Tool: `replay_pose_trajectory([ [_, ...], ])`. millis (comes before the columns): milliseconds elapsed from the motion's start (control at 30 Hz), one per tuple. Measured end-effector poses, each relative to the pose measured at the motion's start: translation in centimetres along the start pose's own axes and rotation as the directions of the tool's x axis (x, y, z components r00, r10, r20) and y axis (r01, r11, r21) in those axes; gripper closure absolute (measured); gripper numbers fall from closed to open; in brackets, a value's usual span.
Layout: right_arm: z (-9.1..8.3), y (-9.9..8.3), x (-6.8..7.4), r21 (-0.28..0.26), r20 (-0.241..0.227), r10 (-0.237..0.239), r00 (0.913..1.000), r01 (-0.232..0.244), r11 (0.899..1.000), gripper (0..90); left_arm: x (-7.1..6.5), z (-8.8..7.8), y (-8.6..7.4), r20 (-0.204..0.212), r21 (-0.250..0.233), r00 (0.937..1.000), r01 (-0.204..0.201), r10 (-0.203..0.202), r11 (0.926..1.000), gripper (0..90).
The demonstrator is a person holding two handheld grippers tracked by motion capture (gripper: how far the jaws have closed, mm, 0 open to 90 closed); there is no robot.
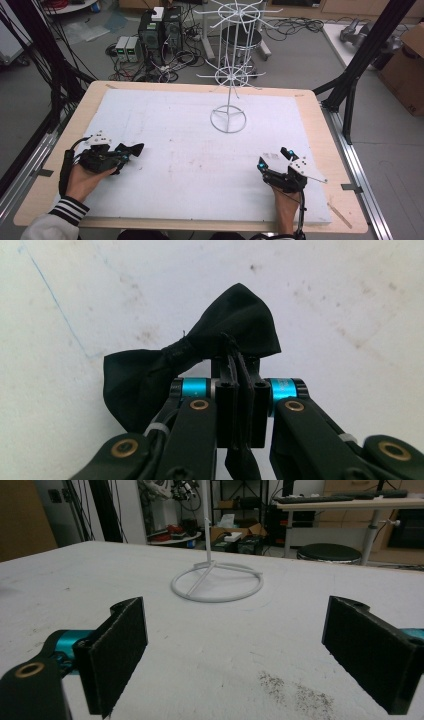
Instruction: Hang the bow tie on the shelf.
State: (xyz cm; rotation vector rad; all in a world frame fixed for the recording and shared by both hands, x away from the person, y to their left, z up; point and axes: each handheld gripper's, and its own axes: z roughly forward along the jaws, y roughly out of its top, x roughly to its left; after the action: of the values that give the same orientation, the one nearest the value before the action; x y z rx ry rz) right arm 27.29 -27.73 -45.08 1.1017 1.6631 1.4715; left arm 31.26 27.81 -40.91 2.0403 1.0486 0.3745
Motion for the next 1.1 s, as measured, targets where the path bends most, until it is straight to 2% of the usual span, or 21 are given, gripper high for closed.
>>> replay_pose_trajectory([
  [133, 0.0, 0.0, 0.0, 0.002, 0.001, 0.010, 1.0000, -0.010, 1.000, 9.9, -0.1, -0.7, 0.3, 0.000, -0.081, 1.0000, 0.010, -0.010, 0.9966, 86.2],
  [200, 0.0, 0.0, 0.0, 0.002, 0.000, 0.009, 1.0000, -0.009, 1.000, 10.0, -0.2, -0.8, 0.4, -0.004, -0.094, 1.0000, 0.007, -0.007, 0.9955, 86.2],
  [300, 0.0, 0.0, 0.0, 0.003, 0.001, 0.007, 1.0000, -0.007, 1.000, 9.9, -0.6, -1.4, 1.2, 0.007, -0.156, 1.0000, 0.005, -0.004, 0.9878, 86.2],
  [367, 0.0, 0.0, 0.0, 0.003, 0.002, 0.009, 1.0000, -0.009, 1.000, 9.9, -0.8, -1.6, 1.6, 0.033, -0.180, 0.9994, 0.011, -0.005, 0.9835, 86.2],
  [633, 0.0, 0.0, 0.0, 0.002, 0.001, 0.005, 1.0000, -0.005, 1.000, 9.9, -1.4, -1.7, 3.0, 0.051, -0.220, 0.9987, 0.008, 0.003, 0.9754, 86.2],
  [800, 0.0, 0.0, 0.0, 0.003, 0.002, 0.006, 1.0000, -0.006, 1.000, 9.9, -2.2, -1.8, 4.9, 0.061, -0.261, 0.9979, -0.002, 0.018, 0.9653, 86.3],
  [900, 0.0, 0.0, 0.0, 0.002, 0.002, 0.003, 1.0000, -0.003, 1.000, 9.9, -2.9, -1.6, 6.5, 0.063, -0.287, 0.9973, -0.018, 0.038, 0.9578, 86.3],
  [1067, 0.0, 0.0, 0.0, 0.002, 0.002, 0.002, 1.0000, -0.002, 1.000, 10.0, -3.6, -1.5, 8.0, 0.067, -0.310, 0.9965, -0.026, 0.049, 0.9505, 86.2],
  [1100, 0.0, 0.0, 0.0, 0.002, 0.002, 0.002, 1.0000, -0.002, 1.000, 9.9, -3.9, -1.4, 8.9, 0.069, -0.319, 0.9959, -0.034, 0.058, 0.9472, 86.3],
])
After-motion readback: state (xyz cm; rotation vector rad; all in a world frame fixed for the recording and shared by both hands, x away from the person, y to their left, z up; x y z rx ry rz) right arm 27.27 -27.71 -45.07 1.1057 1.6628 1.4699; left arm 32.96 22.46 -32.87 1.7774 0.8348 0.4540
